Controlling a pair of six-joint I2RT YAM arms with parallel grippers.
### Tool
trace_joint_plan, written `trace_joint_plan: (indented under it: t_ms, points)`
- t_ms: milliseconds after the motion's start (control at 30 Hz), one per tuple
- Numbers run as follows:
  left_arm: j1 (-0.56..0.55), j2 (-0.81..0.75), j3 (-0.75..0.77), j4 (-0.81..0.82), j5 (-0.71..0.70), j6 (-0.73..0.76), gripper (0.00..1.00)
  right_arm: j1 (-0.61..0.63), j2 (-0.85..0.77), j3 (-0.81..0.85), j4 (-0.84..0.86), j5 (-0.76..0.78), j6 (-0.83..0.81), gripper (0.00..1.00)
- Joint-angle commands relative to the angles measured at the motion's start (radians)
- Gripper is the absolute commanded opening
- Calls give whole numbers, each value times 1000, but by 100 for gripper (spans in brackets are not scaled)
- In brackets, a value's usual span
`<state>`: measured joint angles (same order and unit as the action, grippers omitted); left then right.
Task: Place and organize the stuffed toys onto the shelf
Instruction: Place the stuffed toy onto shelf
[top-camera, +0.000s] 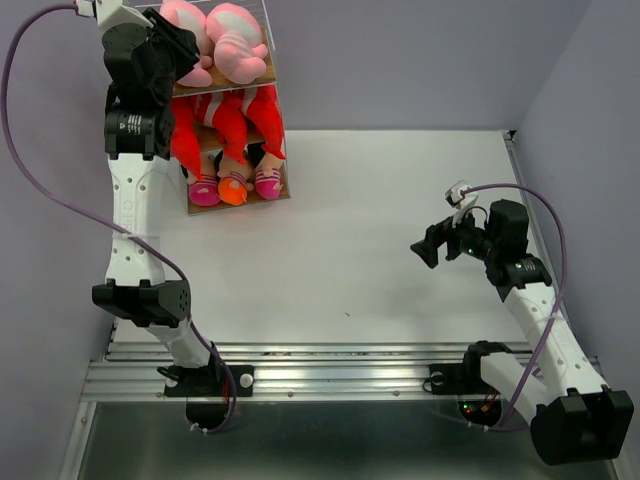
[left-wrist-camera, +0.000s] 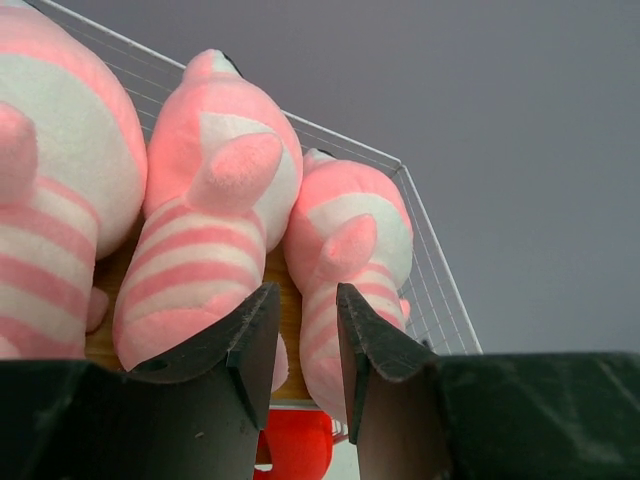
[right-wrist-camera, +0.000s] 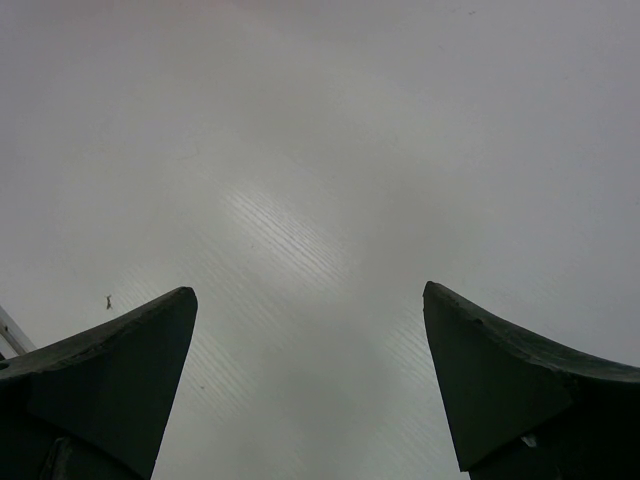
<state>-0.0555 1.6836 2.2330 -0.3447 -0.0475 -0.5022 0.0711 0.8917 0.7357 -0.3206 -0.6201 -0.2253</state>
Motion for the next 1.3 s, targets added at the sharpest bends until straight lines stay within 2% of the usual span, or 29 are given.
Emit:
trace_joint_plan:
  t_ms: [0,167,367,533,667,700,767,800,933,1000,1167,1267]
  points:
    - [8,-87,-65,58,6,16,40,-8,1,-13,43,-13,-13,100]
    - [9,-130,-125,81,29,11,40,-8,1,-13,45,-10,-13,100]
    - [13,-130,-58,110,110,-55,55,-8,6,-13,45,-9,-16,100]
    - [13,-124,22,105,156,-101,61,-8,4,-13,45,-6,-19,100]
    - [13,-151,5,113,175,-98,66,-8,4,-13,45,3,-19,100]
    - [13,-183,-10,115,182,-78,70,-8,4,-13,43,6,-20,100]
    - [13,-272,-108,147,204,-43,78,-8,4,-12,45,23,-20,100]
    - [13,-309,-163,189,207,-32,79,-8,4,-12,45,28,-20,100]
    - [13,-528,-531,303,248,11,92,-8,3,-6,44,75,-23,100]
    - [13,-647,-693,352,322,43,99,-17,9,-2,46,94,-20,100]
    - [6,-867,-988,401,565,102,99,-17,46,17,45,121,30,100]
    - [-10,-949,-1183,406,612,152,99,-17,65,51,43,186,55,100]
